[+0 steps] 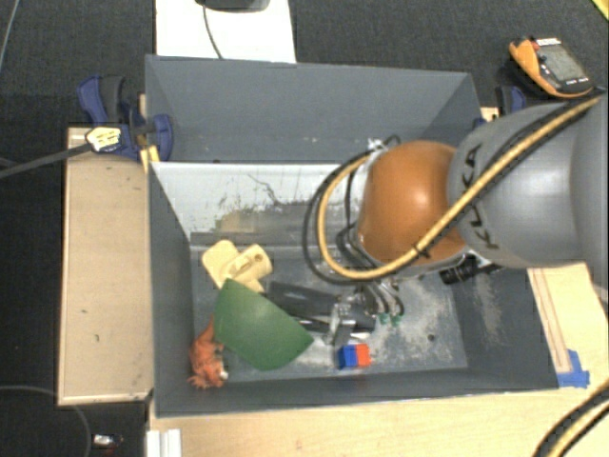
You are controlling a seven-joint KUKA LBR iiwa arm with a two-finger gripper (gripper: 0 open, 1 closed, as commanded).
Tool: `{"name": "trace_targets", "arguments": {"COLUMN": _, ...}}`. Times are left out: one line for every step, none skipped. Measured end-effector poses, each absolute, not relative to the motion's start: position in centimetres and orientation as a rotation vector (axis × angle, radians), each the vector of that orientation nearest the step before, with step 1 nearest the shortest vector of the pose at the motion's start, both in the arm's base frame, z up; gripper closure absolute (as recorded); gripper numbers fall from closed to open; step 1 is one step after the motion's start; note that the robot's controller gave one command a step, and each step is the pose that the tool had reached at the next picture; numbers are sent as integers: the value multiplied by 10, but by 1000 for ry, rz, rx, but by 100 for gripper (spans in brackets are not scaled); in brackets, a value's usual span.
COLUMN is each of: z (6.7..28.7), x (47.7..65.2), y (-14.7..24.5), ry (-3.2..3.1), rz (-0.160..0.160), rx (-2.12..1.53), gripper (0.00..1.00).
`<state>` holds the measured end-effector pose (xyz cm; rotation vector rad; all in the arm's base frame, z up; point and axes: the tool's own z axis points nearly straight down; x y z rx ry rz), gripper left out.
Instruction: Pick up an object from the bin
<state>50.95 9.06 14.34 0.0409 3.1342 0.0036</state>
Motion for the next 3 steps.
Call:
{"name": "trace_targets", "arguments": {"z": 115, "x": 503, "y": 87, "ry": 3136, "rz": 3, "rx": 35, "gripper": 0}}
{"name": "trace_targets", "arguments": {"z": 123, "x": 502, "y": 86, "ry": 3129, "rz": 4, "rx": 202, "gripper": 0}}
{"name": "trace_targets", "arguments": {"z": 68, "x": 504, "y": 64, "ry": 3128, "rz": 4, "rx": 190, "gripper": 0}}
